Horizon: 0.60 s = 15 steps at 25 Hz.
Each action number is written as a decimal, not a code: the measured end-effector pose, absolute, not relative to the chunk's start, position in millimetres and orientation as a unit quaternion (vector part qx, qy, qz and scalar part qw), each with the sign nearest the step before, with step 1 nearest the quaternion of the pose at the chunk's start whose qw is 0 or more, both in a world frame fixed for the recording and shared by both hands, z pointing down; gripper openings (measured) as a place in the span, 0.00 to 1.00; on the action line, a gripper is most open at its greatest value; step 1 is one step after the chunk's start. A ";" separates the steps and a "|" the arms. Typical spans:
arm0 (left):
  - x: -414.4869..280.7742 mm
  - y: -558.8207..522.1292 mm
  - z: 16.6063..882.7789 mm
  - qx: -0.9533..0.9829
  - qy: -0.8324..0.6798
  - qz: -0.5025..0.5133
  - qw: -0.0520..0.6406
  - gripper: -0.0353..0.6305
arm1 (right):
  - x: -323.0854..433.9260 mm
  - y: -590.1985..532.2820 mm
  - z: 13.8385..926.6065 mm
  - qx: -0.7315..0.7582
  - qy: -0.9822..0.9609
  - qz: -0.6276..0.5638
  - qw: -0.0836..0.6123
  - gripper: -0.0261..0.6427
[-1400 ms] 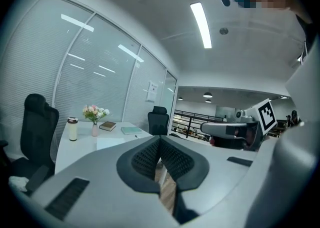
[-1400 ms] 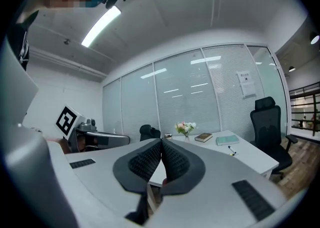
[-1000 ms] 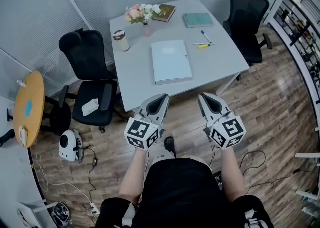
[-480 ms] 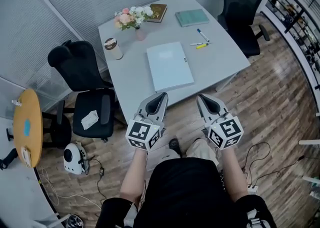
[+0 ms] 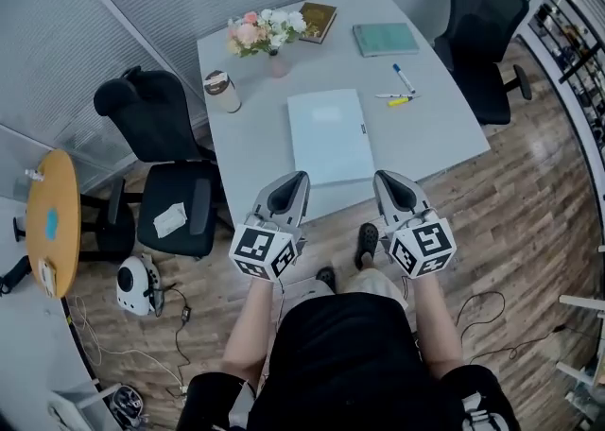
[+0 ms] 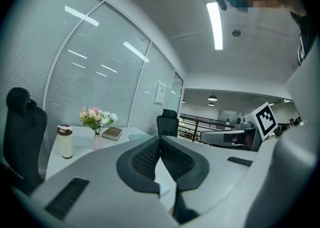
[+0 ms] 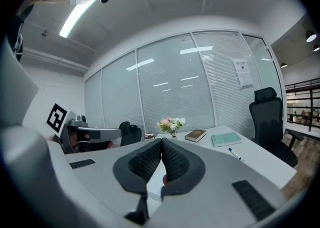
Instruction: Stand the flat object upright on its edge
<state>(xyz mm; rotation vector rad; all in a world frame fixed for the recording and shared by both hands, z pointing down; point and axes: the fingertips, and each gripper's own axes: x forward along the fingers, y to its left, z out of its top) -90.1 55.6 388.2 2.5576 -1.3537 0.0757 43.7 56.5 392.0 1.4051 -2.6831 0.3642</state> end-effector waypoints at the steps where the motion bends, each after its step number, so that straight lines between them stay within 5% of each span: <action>1: -89.5 45.4 386.8 0.874 -0.471 0.031 0.119 0.09 | 44.4 44.5 392.5 0.457 -0.880 0.118 0.051 0.06; 15: -55.0 -55.7 396.1 0.813 -0.561 0.034 0.150 0.09 | 85.0 -87.2 403.1 0.380 -0.911 0.144 0.070 0.06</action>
